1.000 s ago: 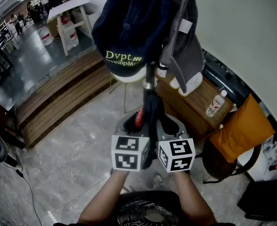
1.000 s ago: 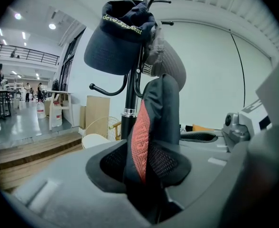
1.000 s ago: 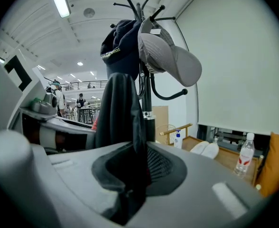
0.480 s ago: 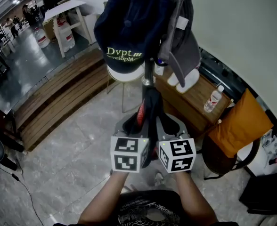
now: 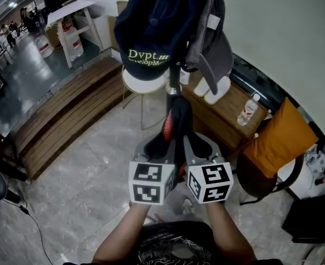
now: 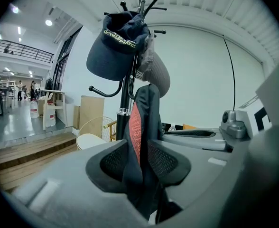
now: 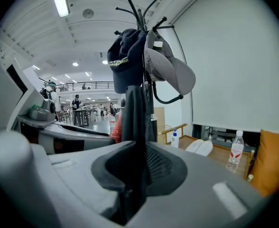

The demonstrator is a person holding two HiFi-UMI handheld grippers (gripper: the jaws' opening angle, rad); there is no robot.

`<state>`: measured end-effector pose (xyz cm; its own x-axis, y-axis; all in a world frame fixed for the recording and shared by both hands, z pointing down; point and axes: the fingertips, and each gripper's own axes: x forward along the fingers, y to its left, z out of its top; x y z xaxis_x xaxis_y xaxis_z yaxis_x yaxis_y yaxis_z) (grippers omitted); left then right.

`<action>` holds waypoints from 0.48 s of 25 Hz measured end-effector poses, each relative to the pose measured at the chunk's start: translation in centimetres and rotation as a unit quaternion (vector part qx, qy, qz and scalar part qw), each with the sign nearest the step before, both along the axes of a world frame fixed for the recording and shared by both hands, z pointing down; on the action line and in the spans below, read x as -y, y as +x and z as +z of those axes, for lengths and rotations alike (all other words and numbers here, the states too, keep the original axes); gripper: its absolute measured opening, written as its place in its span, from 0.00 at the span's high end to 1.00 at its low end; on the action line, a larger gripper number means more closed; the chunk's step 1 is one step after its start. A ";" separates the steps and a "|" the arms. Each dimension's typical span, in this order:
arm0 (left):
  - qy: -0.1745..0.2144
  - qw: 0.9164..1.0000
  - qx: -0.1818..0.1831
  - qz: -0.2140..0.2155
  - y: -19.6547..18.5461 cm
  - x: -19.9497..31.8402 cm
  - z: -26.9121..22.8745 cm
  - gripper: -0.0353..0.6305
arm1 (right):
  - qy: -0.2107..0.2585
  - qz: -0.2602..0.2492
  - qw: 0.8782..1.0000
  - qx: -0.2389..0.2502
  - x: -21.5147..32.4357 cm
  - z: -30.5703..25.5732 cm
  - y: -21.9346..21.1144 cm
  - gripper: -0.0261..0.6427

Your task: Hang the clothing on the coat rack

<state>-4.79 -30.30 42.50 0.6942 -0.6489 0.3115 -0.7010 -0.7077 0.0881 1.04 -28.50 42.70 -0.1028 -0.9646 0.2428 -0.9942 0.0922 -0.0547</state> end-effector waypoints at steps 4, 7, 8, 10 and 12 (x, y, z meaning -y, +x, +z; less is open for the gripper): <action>0.007 1.000 -0.004 0.009 -0.1 -0.9 -0.3 0.79 | 0.004 -0.002 1.000 -0.003 -0.6 -0.3 -0.9 0.89; 0.007 1.000 -0.006 0.020 0.1 -2.0 -0.4 0.79 | 0.008 0.009 1.000 0.003 -1.5 -0.6 -1.2 0.89; 0.007 1.000 -0.007 0.025 0.2 -2.3 -0.4 0.79 | 0.012 0.014 1.000 0.006 -1.8 -0.9 -1.2 0.89; 0.006 0.999 -0.007 0.036 0.4 -2.9 -0.5 0.79 | 0.022 0.020 1.000 0.005 -2.2 -1.6 -1.5 0.89; 0.007 0.999 -0.010 0.042 0.3 -3.4 -0.7 0.79 | 0.028 0.024 0.999 -0.001 -2.8 -2.1 -1.7 0.89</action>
